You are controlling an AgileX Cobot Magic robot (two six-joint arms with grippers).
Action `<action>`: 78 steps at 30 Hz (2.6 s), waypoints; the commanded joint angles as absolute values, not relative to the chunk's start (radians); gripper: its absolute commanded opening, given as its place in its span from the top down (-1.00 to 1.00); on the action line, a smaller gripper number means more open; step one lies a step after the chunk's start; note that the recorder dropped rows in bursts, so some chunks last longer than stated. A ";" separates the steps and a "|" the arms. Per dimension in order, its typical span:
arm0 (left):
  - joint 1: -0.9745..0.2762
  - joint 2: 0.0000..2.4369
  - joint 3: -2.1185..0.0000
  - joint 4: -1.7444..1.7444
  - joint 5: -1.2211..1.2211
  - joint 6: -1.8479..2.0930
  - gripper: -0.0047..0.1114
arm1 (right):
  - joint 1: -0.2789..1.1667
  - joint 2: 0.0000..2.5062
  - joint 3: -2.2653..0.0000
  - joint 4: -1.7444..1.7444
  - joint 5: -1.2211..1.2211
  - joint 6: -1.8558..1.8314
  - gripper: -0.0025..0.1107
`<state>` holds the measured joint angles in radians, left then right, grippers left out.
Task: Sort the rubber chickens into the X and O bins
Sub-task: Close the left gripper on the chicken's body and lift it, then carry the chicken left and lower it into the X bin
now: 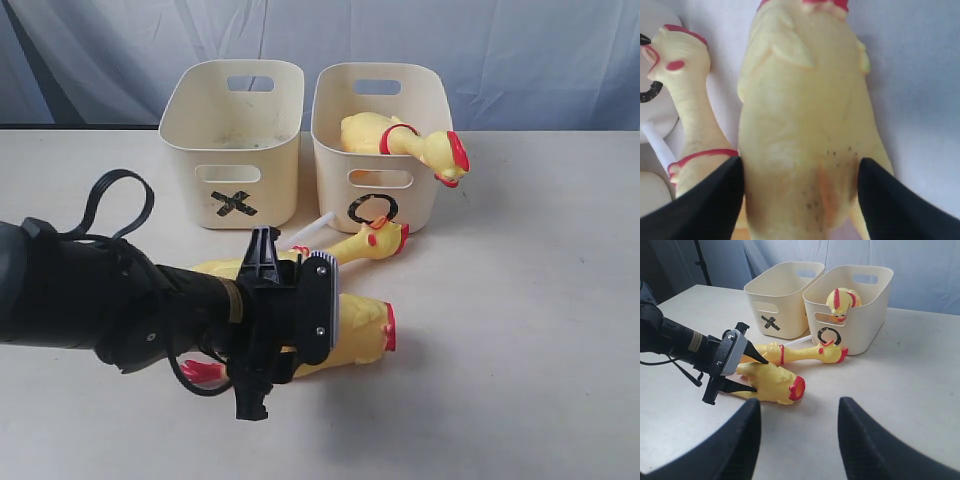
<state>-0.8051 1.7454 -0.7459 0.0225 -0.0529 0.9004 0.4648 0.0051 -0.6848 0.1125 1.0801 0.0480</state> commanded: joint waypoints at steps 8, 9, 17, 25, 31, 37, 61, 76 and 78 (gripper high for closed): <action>-0.810 1.758 -0.751 0.009 -0.065 0.893 0.67 | 0.461 0.000 -0.680 0.109 1.073 0.038 0.14; -0.810 1.758 -0.751 0.009 -0.065 0.893 0.73 | 0.461 0.000 -0.680 0.109 1.073 0.038 0.14; -0.812 1.736 -0.751 0.009 -0.065 0.893 0.92 | 0.461 0.000 -0.680 0.109 1.073 0.038 0.14; -0.812 1.682 -0.751 0.009 -0.042 0.893 0.92 | 0.461 0.000 -0.680 0.109 1.073 0.038 0.14; -0.812 1.632 -0.751 -0.051 -0.017 0.888 0.92 | 0.461 0.000 -0.680 0.109 1.065 0.039 0.14; -0.840 1.595 -0.751 -0.080 0.076 0.888 0.92 | 0.461 0.000 -0.680 0.109 1.063 0.039 0.14; -0.686 1.486 -1.006 -0.164 0.190 0.806 0.92 | 0.461 0.000 -0.680 0.109 1.065 0.039 0.14; -0.438 1.626 -1.213 -0.164 0.041 0.760 0.92 | 0.461 0.000 -0.680 0.109 1.065 0.039 0.14; -0.432 1.668 -1.252 -0.158 0.023 0.762 0.92 | 0.461 0.000 -0.680 0.109 1.065 0.039 0.14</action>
